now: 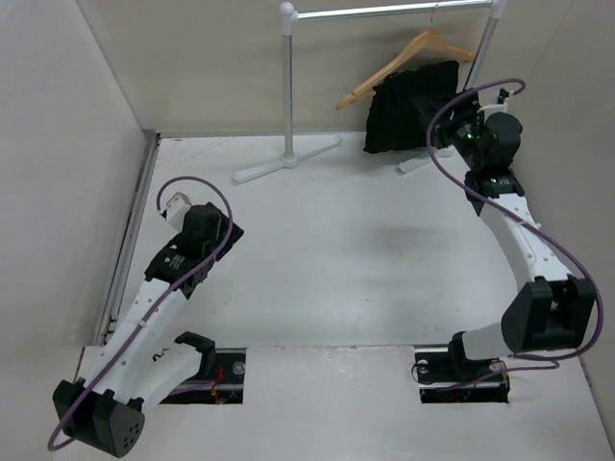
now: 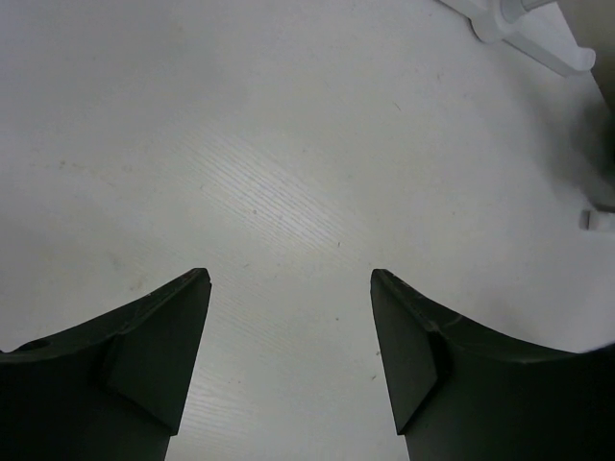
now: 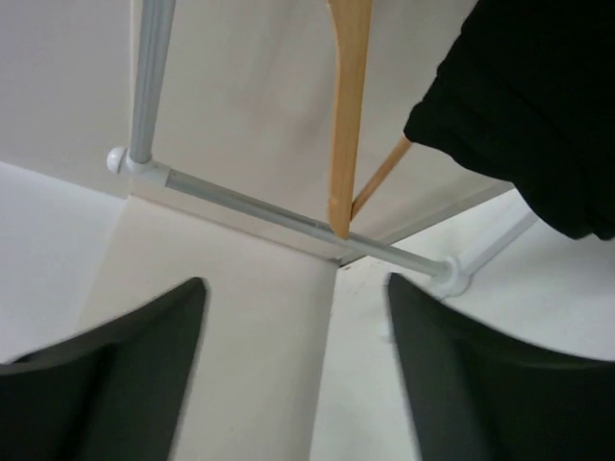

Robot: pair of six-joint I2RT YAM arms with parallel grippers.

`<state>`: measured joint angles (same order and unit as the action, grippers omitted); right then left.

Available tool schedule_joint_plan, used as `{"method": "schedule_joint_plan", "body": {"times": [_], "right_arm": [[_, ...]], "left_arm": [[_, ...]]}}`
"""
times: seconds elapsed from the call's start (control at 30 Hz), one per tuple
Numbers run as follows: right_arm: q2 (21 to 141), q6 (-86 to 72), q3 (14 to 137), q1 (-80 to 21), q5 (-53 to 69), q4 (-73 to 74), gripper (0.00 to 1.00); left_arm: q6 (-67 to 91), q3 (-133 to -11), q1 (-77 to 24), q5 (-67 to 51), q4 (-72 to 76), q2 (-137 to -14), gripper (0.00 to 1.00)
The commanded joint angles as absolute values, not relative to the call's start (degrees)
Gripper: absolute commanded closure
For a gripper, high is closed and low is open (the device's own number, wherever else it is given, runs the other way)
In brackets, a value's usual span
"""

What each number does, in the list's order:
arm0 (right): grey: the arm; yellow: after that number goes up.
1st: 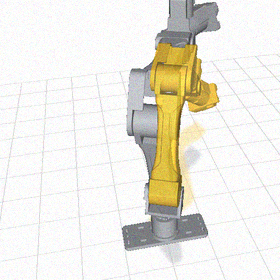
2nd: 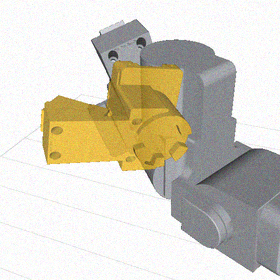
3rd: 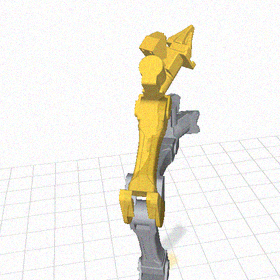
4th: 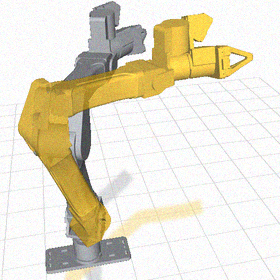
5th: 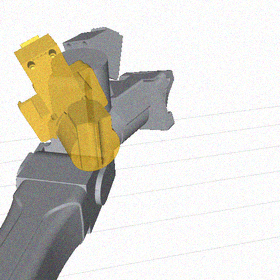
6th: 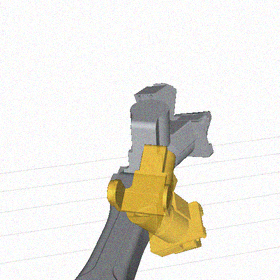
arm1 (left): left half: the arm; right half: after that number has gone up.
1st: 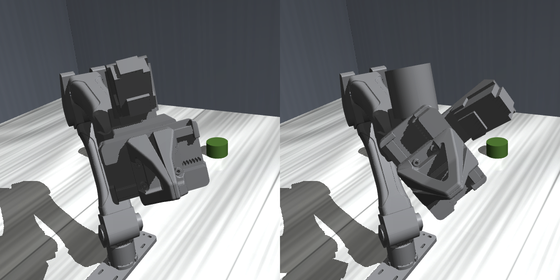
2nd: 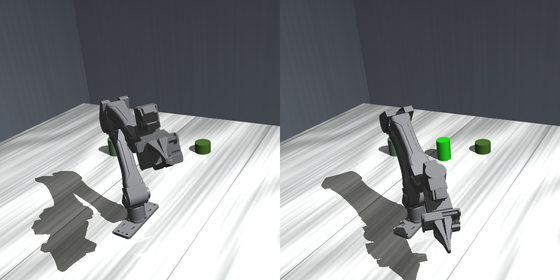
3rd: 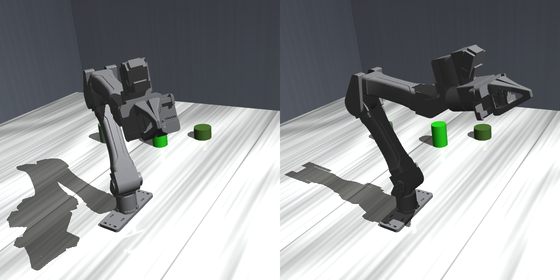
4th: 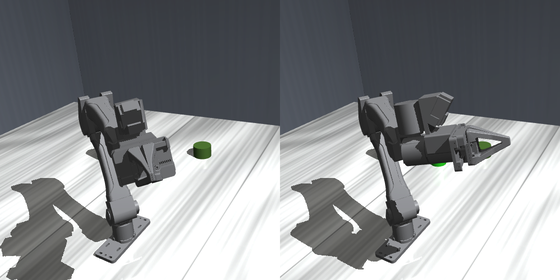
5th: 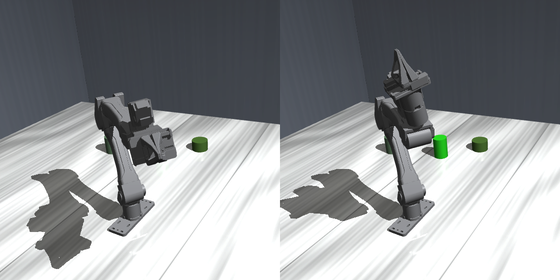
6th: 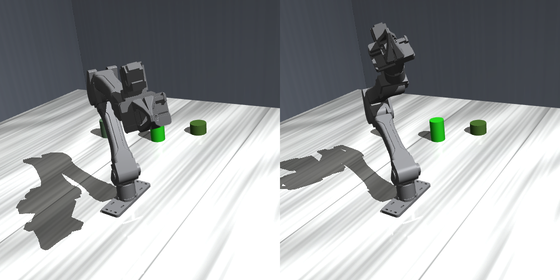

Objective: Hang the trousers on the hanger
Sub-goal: Reset both arms

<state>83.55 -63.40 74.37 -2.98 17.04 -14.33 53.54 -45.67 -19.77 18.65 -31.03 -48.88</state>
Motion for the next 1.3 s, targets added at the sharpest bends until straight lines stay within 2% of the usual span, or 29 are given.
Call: {"method": "schedule_joint_plan", "body": {"times": [0.0,0.07,0.1,0.13,0.2,0.33,0.4,0.5,0.6,0.63,0.7,0.9,1.1,1.17,1.27], "right_arm": [[75.7,-57.9,68.4,-2.1,13.5,-11.8,0.27],[70.4,-55.6,62.5,-1.1,11.5,-8.7,0.62],[68.0,-54.5,59.7,-0.5,10.3,-6.5,0.73],[65.5,-53.5,56.7,0.2,8.8,-3.9,0.81],[61.1,-50.9,51.4,1.4,6.3,1.6,0.86],[55.3,-46.9,42.7,1.9,-2.4,14.1,0.87],[54.1,-46.8,39.4,2.0,-6.3,18.9,0.82],[51.5,-47.4,34.9,1.8,-10.8,24.2,0.64],[48.5,-48.6,32.4,0.8,-16.0,27.5,0.39],[47.9,-48.6,32.2,0.3,-16.9,28.2,0.34],[47.4,-48.4,31.9,-0.1,-17.2,29.3,0.31],[48.6,-47.2,32.9,-1.4,-14.9,29.6,0.30],[49.9,-47.0,34.9,-4.5,-9.8,26.8,0.35],[50.9,-46.8,35.6,-5.3,-9.1,25.7,0.41],[55.6,-45.9,38.0,-5.9,-9.1,27.6,0.62]], "left_arm": [[52.4,-48.9,-22.1,17.1,-30.1,-52.0,0.34],[52.5,-48.9,-24.1,16.9,-29.3,-54.2,0.34],[52.5,-48.9,-25.3,16.8,-29.0,-55.4,0.34],[52.5,-49.0,-26.3,16.8,-28.7,-56.8,0.34],[52.4,-49.5,-28.5,16.8,-28.1,-59.4,0.33],[52.4,-50.4,-32.1,16.6,-26.5,-64.1,0.32],[52.3,-51.2,-33.4,16.3,-26.0,-66.2,0.31],[52.3,-52.3,-34.9,15.6,-25.7,-68.7,0.29],[52.2,-53.1,-36.3,14.9,-25.0,-70.8,0.28],[52.1,-53.3,-36.9,14.7,-24.7,-71.4,0.27],[51.5,-53.6,-37.7,14.1,-24.0,-72.7,0.27],[50.8,-52.5,-38.5,13.3,-21.2,-74.0,0.29],[49.7,-53.1,-38.4,12.7,-20.7,-74.9,0.29],[49.1,-53.3,-38.4,12.7,-20.6,-74.9,0.30],[48.6,-53.4,-38.4,12.7,-20.6,-74.9,0.29]]}}
